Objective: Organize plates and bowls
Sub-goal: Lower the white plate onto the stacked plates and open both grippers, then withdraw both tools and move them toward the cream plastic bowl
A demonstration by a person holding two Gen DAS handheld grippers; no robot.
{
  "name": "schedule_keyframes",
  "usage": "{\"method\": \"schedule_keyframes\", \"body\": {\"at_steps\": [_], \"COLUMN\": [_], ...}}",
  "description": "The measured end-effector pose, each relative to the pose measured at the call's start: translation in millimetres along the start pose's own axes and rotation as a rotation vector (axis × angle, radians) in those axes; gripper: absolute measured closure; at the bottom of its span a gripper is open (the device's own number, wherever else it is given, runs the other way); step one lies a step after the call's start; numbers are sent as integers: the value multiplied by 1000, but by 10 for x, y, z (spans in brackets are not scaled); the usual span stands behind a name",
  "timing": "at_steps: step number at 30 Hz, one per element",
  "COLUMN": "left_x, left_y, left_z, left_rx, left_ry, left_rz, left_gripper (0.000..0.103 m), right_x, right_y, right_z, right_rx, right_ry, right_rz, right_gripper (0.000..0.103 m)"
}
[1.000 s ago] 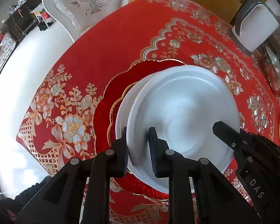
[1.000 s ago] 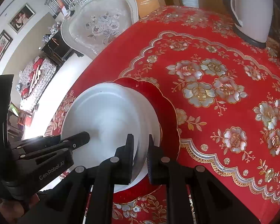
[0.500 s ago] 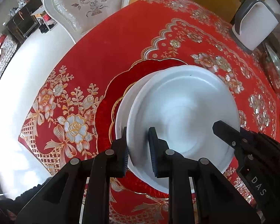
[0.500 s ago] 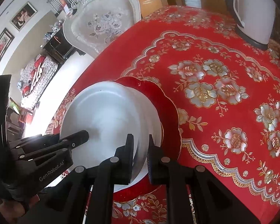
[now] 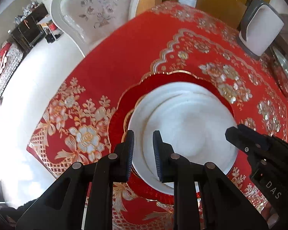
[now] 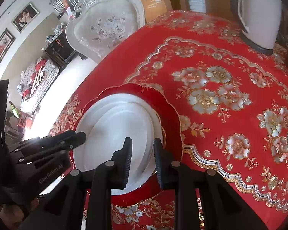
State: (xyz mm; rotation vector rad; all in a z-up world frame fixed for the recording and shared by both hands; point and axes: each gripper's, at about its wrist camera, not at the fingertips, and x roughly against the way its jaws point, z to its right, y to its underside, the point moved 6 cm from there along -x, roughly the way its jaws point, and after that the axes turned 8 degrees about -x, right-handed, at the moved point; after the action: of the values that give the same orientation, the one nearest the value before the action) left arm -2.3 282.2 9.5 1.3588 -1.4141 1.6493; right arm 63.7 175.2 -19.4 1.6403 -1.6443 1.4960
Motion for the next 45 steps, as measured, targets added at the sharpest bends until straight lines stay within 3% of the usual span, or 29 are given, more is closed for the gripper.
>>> {"method": "schedule_keyframes", "body": {"at_steps": [6,10,17,29,33,45], "left_x": [133,190,240,356,387,542], "left_y": [-102,-149,-241,-352,-326,-183], "left_z": [17,144,539,1681,2138,3509], "left_rx": [3,-14,-88,-265,-335,-544], "left_ry": [-6,19,55,147,182,253], "left_rz": [53,72,84,122,122,143], "left_gripper": [83,66,66,66,57,56], "right_x": [137,252,490,1070,1278,1887], "right_y": [-32,-42,-44,134,264,649], "right_z": [71,145,435,1381,1715,2692], "right_rx": [-24,-31,-74,-258,-322,-503], "right_ry": [-14,-9,17,106,135,207], "right_rz": [31,55,97,190,217,291], "right_gripper": [81,80,80,80,67,66]}}
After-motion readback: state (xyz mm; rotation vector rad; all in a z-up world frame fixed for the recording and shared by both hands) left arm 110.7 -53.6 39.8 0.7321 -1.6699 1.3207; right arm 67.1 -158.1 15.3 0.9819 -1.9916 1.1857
